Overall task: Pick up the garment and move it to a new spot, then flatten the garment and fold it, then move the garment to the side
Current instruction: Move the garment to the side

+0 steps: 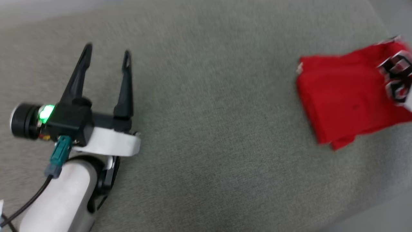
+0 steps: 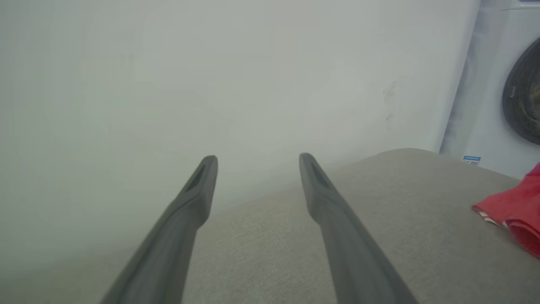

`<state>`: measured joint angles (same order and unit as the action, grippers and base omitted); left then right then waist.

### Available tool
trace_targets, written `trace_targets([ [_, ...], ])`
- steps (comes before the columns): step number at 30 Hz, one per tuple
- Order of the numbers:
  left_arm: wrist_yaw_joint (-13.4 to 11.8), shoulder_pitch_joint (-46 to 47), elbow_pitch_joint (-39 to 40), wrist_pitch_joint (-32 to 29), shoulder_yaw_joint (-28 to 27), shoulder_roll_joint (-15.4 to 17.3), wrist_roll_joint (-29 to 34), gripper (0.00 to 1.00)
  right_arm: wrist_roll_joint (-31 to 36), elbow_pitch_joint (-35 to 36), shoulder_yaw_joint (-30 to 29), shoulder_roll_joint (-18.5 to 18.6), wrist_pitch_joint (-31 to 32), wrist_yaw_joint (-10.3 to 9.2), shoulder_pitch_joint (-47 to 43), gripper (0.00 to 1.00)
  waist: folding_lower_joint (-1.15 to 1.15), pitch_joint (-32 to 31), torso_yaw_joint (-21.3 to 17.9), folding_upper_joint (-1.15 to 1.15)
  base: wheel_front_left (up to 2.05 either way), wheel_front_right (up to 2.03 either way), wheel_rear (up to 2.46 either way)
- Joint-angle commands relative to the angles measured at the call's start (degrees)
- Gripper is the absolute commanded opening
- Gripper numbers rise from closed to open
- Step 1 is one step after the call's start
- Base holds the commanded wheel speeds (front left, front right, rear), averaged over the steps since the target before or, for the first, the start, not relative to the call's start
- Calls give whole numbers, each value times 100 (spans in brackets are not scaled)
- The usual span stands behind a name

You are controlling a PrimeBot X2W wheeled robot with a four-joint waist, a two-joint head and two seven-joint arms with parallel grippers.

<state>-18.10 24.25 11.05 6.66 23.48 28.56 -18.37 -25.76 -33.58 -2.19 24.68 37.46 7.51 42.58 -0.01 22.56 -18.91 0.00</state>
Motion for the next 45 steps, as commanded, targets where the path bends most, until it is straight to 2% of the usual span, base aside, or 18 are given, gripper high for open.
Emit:
trace_targets([
  [1, 61, 281, 54, -98, 66, 40, 100, 100, 128, -171, -150, 80, -210, -4, 287, 0, 1, 998, -375, 0, 0, 0, 0],
  [5, 197, 899, 145, -324, 275, -39, 330, 100, 551, -797, -729, 251, -1038, -5, 891, 0, 1, 1472, -292, 0, 0, 0, 0],
  [9, 245, 1155, 143, -390, 360, -97, 414, 100, 786, -1219, -951, 138, -1594, -4, 1181, 2, 1, 1669, -242, 0, 0, 0, 0],
  [10, 250, 1178, 128, -380, 377, -107, 419, 100, 831, -1307, -967, 118, -1748, -5, 1229, 31, 1, 1683, -237, 0, 0, 0, 0],
  [11, 254, 1197, 117, -372, 396, -114, 426, 100, 873, -1415, -985, 98, -1876, -5, 1263, 85, 1, 1693, -230, 0, 0, 0, 0],
  [12, 237, 1200, 89, -368, 400, -112, 444, 100, 928, -1514, -990, 87, -2013, -5, 1280, 100, 1, 1691, -219, 0, 0, 0, 0],
  [17, 135, 944, -47, -223, 328, -101, 372, 100, 1244, -1883, -1034, 162, -2741, -5, 1316, 100, 1, 1441, -211, 0, 0, 0, 0],
  [24, -59, 245, -350, 198, 203, -261, 11, 100, 1815, -1926, -813, 409, -3512, -5, 989, 100, 1, 449, -77, 0, 0, 0, 0],
  [28, -171, -303, -536, 428, 117, -372, -239, 100, 1912, -1618, -444, 502, -3740, -5, 559, 100, 1, -238, 93, 0, 0, 0, 0],
  [35, -332, -1203, -735, 642, -49, -496, -621, 100, 1584, -741, 130, 326, -3795, -5, -652, 100, 1, -1214, 523, 0, 0, 0, 0],
  [45, -504, -1919, -956, 756, -363, -382, -836, 100, 971, 635, 679, -213, -3767, -5, -1926, 100, 1, -1798, 1232, 0, 0, 0, 0],
])
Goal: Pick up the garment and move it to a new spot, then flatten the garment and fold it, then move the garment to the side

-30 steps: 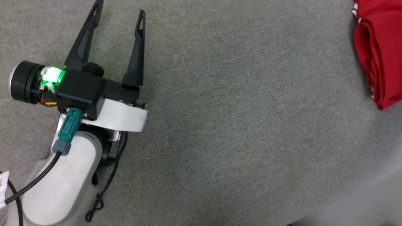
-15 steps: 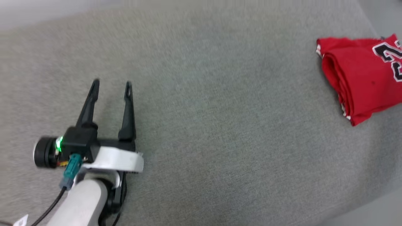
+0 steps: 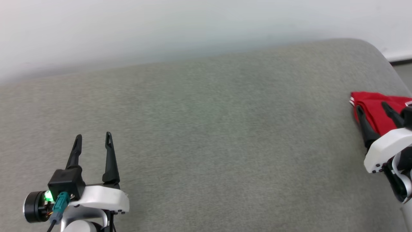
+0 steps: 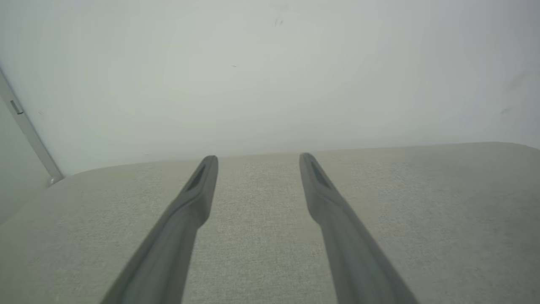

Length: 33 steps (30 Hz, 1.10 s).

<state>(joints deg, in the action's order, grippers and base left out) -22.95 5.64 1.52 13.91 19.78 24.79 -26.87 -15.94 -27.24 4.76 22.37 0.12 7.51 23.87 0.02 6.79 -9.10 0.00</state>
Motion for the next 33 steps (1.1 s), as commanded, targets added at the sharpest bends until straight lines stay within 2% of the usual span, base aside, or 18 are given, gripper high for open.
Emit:
trace_targets([
  [1, -18, -96, -22, 37, -28, 19, 3, 100, -52, 106, 12, -20, -55, -5, -124, 100, -2, -263, 333, 0, 0, 0, 0],
  [6, 14, -342, -171, 53, -225, 188, -110, 100, -152, 647, 29, -267, -185, -5, -535, 100, -2, -513, 639, 0, 0, 0, 0],
  [12, 353, -580, -327, 53, -228, 447, -265, 100, -48, 1395, -230, -622, -163, -5, -1245, 100, -2, -766, 766, 0, 0, 0, 0],
  [18, 612, -715, -472, 35, -92, 447, -384, 100, 117, 2124, -560, -997, -55, -4, -2106, 100, -2, -928, 801, 0, 0, 0, 0],
  [24, 629, -787, -591, 51, -24, 370, -414, 100, 272, 2682, -626, -1315, 178, -4, -2598, 100, -2, -991, 763, 0, 0, 0, 0],
  [33, 608, -773, -633, 82, -40, 388, -360, 100, 319, 2850, -584, -1426, 300, -4, -2676, 100, -2, -983, 776, 0, 0, 0, 0],
])
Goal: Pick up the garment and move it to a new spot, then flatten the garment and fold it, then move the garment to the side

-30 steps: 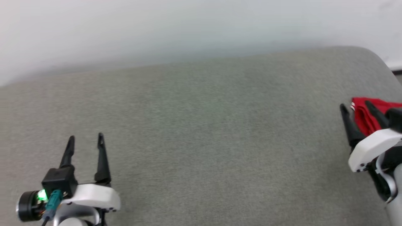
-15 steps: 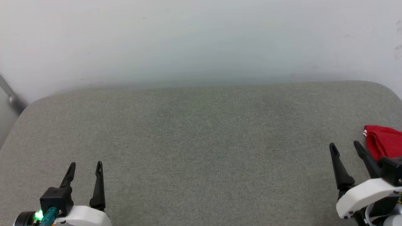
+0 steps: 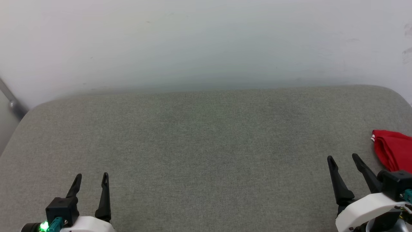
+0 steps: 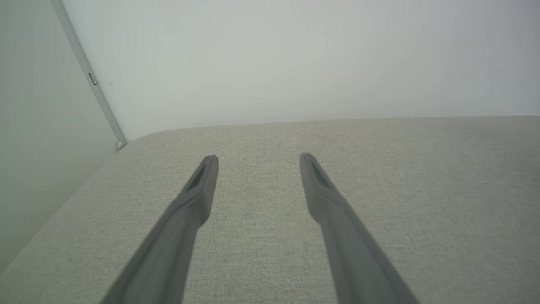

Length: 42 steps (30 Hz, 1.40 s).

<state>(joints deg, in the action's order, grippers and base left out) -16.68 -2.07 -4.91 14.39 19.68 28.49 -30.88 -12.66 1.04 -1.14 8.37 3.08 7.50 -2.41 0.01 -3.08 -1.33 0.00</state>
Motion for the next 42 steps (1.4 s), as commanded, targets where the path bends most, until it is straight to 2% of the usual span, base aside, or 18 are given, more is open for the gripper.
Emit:
trace_targets([
  [1, -21, 6, 15, 39, -35, 19, 40, 100, -11, 17, 12, -27, -5, -3, -43, 100, -1, 8, -5, 0, 0, 0, 0],
  [13, -74, 4, 48, 52, -92, 5, 36, 100, -53, -67, 40, 4, -81, -3, 21, 100, -1, 28, -46, 0, 0, 0, 0],
  [14, -53, 4, 43, 33, -82, -5, 28, 0, -32, -65, 32, -2, -53, 0, 6, 0, -1, 28, -47, 0, 0, 0, 0],
  [18, -27, -31, -51, 12, -65, -117, -42, 0, -109, -208, 25, -29, -31, 1, -9, 0, -1, 30, -46, 0, 0, 0, 0],
  [42, 718, 260, -335, -588, -801, -817, -1936, 0, -2500, -585, -146, -186, 81, 1, 269, 0, -1, 87, -12, 0, 0, 0, 0],
])
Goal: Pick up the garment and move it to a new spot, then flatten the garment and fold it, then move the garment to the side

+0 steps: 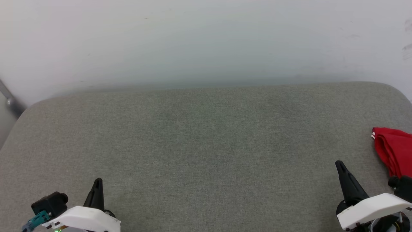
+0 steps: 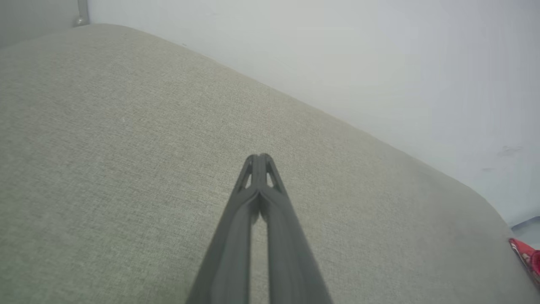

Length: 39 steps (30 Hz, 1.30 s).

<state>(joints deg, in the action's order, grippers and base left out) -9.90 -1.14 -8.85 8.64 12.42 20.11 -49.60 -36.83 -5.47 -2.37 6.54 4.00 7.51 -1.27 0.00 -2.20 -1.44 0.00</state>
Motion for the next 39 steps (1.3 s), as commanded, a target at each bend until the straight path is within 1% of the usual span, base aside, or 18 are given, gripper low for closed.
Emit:
trace_targets([
  [1, 66, 174, 48, -36, -101, -3, -130, 0, -165, 51, -29, -9, -8, -1, 164, 0, 0, 2, 1, 0, 0, 0, 0],
  [20, 524, 348, -100, -415, -568, -445, -1273, 0, -1624, -191, -137, -105, 63, -1, 351, 0, 0, 47, 29, 0, 0, 0, 0],
  [39, 908, 477, -223, -743, -958, -826, -2211, 0, -2825, -395, -226, -190, 125, -1, 476, 0, 0, 92, 56, 0, 0, 0, 0],
])
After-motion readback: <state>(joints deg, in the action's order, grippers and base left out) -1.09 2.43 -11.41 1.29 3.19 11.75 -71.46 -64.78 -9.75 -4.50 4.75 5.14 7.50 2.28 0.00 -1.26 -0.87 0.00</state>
